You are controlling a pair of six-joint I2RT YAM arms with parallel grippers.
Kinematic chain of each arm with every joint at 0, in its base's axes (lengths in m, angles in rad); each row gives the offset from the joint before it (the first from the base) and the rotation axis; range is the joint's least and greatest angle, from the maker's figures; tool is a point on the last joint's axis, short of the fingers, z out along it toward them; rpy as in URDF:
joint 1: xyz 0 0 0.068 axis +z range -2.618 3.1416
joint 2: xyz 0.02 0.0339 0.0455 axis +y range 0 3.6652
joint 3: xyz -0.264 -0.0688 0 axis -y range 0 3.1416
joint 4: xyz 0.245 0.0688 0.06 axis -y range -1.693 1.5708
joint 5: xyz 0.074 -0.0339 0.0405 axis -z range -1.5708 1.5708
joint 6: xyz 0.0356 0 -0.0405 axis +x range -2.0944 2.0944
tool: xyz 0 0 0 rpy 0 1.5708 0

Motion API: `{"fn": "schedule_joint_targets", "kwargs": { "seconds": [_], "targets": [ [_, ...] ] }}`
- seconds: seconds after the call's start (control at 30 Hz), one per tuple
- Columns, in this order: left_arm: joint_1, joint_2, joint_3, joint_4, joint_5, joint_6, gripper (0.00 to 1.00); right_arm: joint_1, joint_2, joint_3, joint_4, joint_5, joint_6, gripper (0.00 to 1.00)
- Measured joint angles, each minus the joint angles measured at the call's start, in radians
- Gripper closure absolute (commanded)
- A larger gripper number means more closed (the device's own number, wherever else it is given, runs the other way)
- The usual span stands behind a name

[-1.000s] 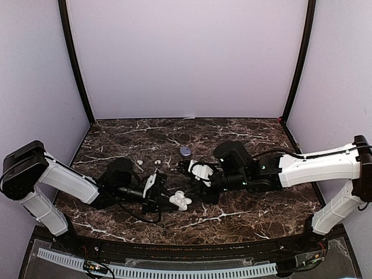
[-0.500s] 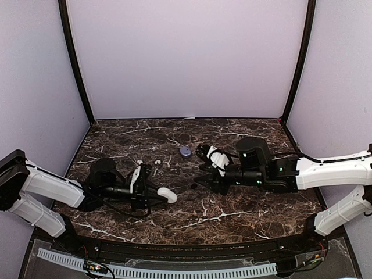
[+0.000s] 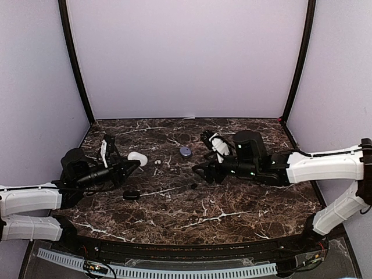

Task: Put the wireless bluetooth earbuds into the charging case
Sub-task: Move the right earbud to the center of the board.

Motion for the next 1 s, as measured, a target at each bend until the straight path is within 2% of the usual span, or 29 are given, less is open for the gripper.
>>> {"fn": "schedule_joint_targets", "kwargs": {
  "seconds": [0.23,0.33,0.47,0.67,0.87,0.97,1.0],
  "targets": [
    [0.142,-0.031,0.000,-0.127,-0.145,-0.090,0.78,-0.013,0.314,0.255,-0.061,0.043,0.111,0.37],
    [0.174,-0.016,0.000,-0.151,-0.180,-0.120,0.78,-0.013,0.467,0.406,-0.111,0.064,0.135,0.42],
    [0.224,0.004,0.000,-0.158,-0.212,-0.148,0.78,-0.013,0.653,0.631,-0.187,0.088,0.177,0.42],
    [0.299,0.027,-0.011,-0.149,-0.238,-0.169,0.78,0.009,0.829,0.838,-0.267,0.157,0.249,0.40],
    [0.315,0.028,-0.024,-0.138,-0.260,-0.168,0.78,0.059,0.993,1.064,-0.312,0.211,0.275,0.37],
    [0.317,0.031,-0.027,-0.134,-0.262,-0.168,0.78,0.072,1.083,1.200,-0.335,0.218,0.275,0.34],
    [0.318,0.031,-0.030,-0.131,-0.264,-0.168,0.78,0.075,1.115,1.245,-0.339,0.218,0.274,0.29]
  ]
}}
